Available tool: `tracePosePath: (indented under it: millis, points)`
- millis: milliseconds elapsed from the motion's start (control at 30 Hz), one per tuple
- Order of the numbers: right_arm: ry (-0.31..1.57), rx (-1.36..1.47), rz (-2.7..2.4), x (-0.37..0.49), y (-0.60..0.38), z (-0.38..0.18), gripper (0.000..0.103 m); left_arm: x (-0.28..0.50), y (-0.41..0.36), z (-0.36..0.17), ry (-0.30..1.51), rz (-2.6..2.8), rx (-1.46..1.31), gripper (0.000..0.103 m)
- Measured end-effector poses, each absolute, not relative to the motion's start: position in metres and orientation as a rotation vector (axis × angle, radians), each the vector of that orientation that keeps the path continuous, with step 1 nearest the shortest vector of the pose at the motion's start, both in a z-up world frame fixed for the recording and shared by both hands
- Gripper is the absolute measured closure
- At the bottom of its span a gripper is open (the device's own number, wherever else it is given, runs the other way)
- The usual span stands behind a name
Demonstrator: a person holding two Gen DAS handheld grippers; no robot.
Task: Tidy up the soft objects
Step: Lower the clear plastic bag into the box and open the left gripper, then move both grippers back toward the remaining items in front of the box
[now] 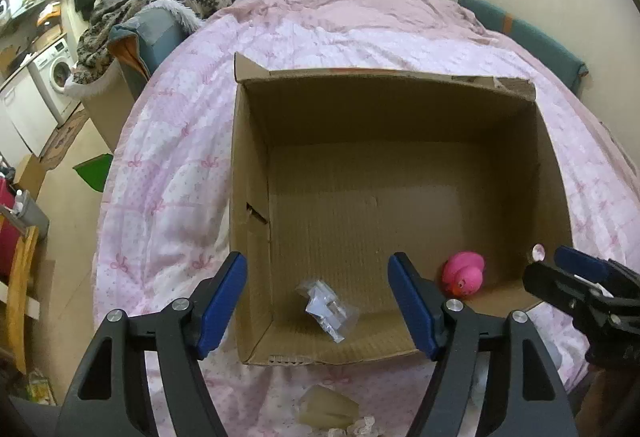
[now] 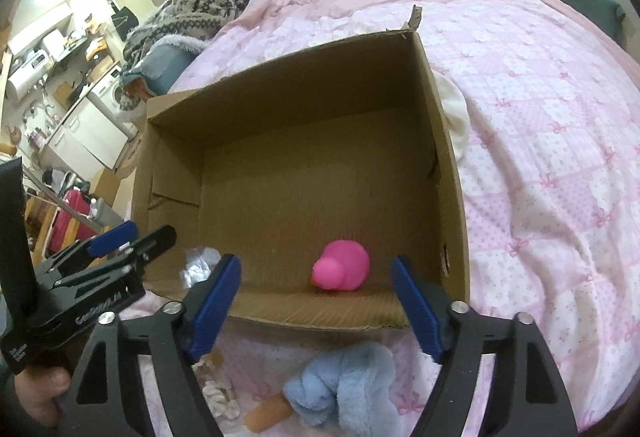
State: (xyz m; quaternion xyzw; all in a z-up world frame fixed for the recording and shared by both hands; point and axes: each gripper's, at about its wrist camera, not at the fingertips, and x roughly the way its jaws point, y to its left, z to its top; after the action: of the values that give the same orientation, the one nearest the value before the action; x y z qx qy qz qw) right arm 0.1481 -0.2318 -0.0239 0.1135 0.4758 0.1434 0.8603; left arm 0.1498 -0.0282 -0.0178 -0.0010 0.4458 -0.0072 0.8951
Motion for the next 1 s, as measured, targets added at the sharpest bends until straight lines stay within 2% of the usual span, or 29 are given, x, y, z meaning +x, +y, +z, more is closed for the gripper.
tracePosePath:
  millis: [33, 67, 1000]
  points:
    - [0.994, 0.243, 0.302, 0.148, -0.232, -0.023, 0.006, 0.149, -0.028, -0.017, 0.922, -0.015, -0.001, 0.032]
    - [0.987, 0.249, 0.302, 0.147, -0.233, -0.022, 0.005, 0.149, -0.028, -0.016, 0.918, -0.012, 0.002, 0.032]
    - [0.959, 0.239, 0.28, 0.106, -0.243, 0.003, 0.005, 0.094, -0.009, 0.018, 0.875, 0.053, 0.019, 0.032]
